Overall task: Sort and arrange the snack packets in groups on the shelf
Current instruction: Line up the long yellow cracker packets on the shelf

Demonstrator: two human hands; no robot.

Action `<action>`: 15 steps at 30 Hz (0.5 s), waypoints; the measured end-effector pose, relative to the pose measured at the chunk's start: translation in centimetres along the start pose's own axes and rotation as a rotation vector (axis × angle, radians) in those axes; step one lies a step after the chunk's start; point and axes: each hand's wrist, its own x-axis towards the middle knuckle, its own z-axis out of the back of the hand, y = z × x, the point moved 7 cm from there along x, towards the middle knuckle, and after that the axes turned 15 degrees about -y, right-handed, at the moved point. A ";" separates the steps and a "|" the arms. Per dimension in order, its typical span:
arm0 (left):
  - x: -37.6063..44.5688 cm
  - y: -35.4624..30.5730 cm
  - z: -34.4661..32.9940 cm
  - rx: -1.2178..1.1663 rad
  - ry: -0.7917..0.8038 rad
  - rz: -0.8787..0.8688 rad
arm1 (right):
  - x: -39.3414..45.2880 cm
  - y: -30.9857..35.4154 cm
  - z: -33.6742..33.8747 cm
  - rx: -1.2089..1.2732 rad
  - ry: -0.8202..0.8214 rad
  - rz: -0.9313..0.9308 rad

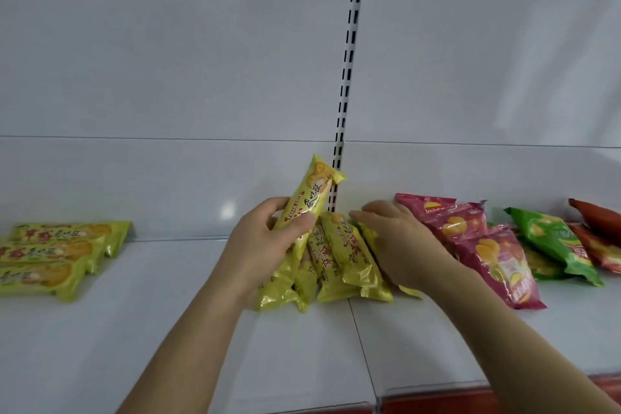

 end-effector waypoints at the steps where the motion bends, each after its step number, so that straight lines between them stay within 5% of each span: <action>1: -0.2 0.2 0.5 0.005 0.005 0.010 | 0.2 0.2 -1.0 -0.046 0.090 0.076; 8: -0.1 1.8 3.3 0.051 0.016 0.074 | 1.1 2.7 -2.0 -0.206 0.197 0.431; 15: -0.4 1.9 4.8 0.035 0.011 0.071 | 2.1 3.0 -1.5 -0.088 0.243 0.426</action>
